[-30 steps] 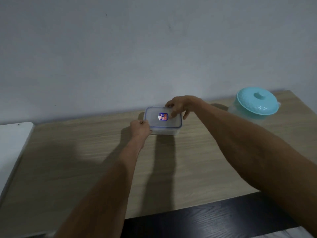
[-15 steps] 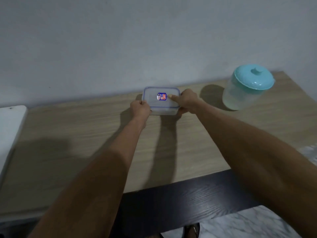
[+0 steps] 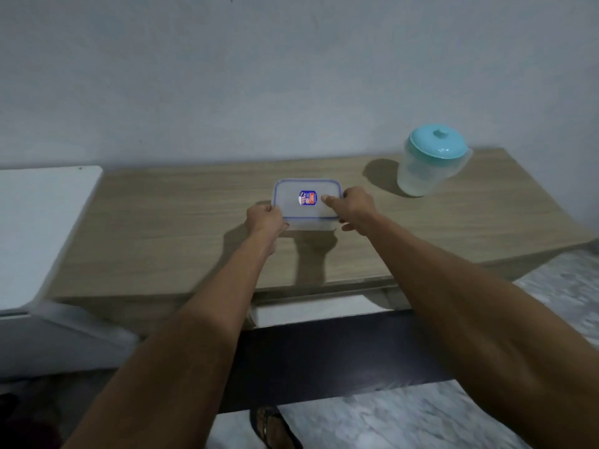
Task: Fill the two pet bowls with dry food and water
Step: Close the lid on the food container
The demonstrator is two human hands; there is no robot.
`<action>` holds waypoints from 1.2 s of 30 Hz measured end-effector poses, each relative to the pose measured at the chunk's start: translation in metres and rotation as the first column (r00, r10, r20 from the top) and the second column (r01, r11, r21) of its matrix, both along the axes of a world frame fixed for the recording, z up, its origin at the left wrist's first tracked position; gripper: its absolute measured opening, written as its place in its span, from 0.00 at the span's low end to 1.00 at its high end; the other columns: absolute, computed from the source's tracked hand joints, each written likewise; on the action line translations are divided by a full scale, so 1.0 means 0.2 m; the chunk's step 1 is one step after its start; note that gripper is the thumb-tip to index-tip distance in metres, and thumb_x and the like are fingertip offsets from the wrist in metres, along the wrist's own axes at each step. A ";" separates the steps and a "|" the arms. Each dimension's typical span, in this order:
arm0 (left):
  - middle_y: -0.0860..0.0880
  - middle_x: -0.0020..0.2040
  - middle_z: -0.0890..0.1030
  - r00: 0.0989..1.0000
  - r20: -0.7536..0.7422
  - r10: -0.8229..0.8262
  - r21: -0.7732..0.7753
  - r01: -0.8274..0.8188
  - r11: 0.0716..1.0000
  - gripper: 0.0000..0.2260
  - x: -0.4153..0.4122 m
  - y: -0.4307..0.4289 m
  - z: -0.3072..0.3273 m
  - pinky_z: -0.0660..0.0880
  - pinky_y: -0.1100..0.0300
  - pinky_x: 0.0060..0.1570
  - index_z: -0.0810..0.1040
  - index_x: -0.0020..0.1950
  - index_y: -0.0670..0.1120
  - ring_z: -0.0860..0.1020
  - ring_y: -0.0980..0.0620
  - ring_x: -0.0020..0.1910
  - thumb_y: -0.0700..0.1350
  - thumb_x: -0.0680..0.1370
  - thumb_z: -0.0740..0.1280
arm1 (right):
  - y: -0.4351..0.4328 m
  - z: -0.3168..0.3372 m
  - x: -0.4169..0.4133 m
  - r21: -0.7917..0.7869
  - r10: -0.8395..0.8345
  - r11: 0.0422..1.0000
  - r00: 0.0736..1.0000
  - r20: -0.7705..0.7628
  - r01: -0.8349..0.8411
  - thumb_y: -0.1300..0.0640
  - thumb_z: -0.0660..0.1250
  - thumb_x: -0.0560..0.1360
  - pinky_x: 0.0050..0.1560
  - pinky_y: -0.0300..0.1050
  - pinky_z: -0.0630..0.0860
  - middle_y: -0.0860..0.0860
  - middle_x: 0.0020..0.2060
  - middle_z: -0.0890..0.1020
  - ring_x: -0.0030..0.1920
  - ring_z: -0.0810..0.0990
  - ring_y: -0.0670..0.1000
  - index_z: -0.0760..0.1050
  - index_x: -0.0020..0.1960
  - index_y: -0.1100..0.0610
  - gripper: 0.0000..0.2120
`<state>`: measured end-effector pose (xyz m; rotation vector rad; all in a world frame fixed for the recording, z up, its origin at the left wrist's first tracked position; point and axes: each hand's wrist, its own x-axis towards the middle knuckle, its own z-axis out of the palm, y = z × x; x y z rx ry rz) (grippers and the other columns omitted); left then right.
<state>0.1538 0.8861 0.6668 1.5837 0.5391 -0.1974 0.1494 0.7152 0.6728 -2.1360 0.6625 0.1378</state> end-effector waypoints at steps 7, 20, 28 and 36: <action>0.49 0.35 0.78 0.996 0.047 0.077 0.008 -0.077 0.997 0.15 -0.60 0.01 -0.05 0.82 0.50 0.49 0.72 0.33 0.49 0.78 0.57 0.21 0.39 0.79 0.63 | 0.02 -0.06 -0.55 -0.024 0.008 1.000 0.996 0.085 -0.006 0.36 0.69 0.67 0.50 0.59 0.82 0.57 0.47 0.84 0.49 0.83 0.60 0.80 0.49 0.57 0.25; 0.46 0.49 0.79 0.993 -0.066 0.098 -0.008 -0.098 0.995 0.08 -1.25 0.19 -0.45 0.81 0.57 0.48 0.79 0.56 0.42 0.80 0.54 0.39 0.41 0.81 0.63 | 0.19 -0.50 -1.17 0.079 -0.004 0.997 0.999 0.033 0.001 0.38 0.71 0.68 0.48 0.58 0.82 0.53 0.46 0.83 0.47 0.82 0.56 0.79 0.50 0.53 0.20; 0.45 0.51 0.79 0.995 -0.080 0.064 -0.040 -0.068 0.997 0.12 -1.03 0.30 -0.85 0.80 0.62 0.46 0.77 0.62 0.40 0.80 0.53 0.44 0.43 0.81 0.64 | 0.28 -0.99 -0.98 0.136 -0.088 0.988 0.992 0.094 0.075 0.37 0.72 0.67 0.52 0.58 0.81 0.51 0.43 0.84 0.47 0.83 0.56 0.80 0.47 0.52 0.19; 0.51 0.39 0.76 0.999 0.018 0.030 0.038 -0.030 0.999 0.07 -0.68 0.29 -1.11 0.80 0.58 0.50 0.79 0.50 0.40 0.78 0.54 0.40 0.39 0.81 0.62 | 0.32 -1.26 -0.57 0.129 -0.179 0.979 0.968 0.176 0.157 0.37 0.72 0.64 0.49 0.55 0.82 0.59 0.44 0.85 0.46 0.84 0.61 0.81 0.46 0.58 0.25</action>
